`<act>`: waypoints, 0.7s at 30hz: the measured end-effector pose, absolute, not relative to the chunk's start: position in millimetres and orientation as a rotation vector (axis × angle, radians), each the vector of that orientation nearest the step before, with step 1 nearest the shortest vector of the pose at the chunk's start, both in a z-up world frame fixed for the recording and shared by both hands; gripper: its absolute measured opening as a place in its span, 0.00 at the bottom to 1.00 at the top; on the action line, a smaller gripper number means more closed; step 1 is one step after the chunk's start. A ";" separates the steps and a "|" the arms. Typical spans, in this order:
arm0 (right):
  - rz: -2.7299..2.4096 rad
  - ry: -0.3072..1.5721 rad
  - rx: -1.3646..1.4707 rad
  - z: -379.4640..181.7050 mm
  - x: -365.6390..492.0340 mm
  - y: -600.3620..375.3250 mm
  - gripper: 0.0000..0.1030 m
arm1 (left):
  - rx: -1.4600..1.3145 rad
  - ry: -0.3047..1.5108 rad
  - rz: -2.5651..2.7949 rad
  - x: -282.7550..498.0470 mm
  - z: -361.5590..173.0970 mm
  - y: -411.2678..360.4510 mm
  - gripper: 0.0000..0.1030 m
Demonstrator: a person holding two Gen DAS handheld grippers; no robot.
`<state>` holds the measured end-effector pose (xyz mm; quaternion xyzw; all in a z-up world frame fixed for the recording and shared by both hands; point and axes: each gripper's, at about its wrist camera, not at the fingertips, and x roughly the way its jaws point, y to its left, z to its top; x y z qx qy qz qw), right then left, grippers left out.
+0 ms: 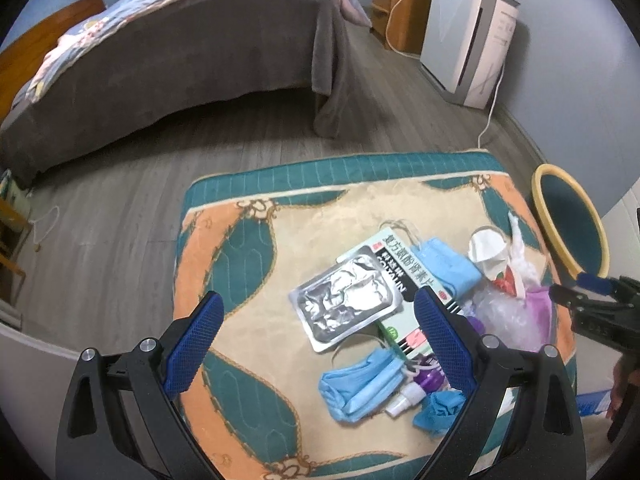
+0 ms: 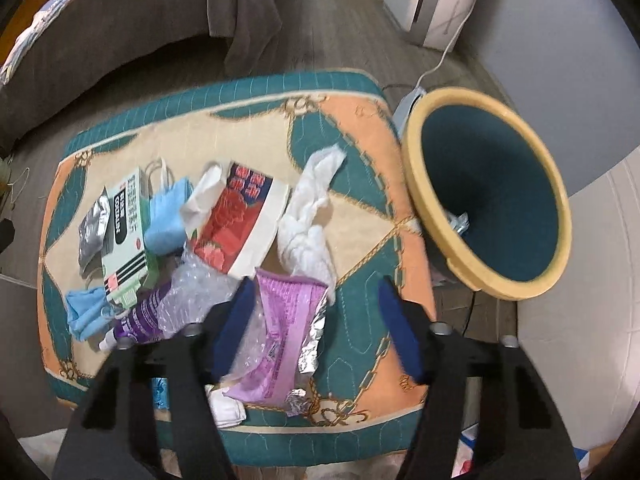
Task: Collect trash
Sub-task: 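Grasp the pink wrapper with the right tool and lift it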
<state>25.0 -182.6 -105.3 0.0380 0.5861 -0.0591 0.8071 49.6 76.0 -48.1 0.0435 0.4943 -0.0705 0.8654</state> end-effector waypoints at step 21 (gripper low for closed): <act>-0.035 1.216 0.119 -76.5 22.2 -190.0 0.14 | 0.172 1.019 -0.251 55.3 -63.2 26.5 0.92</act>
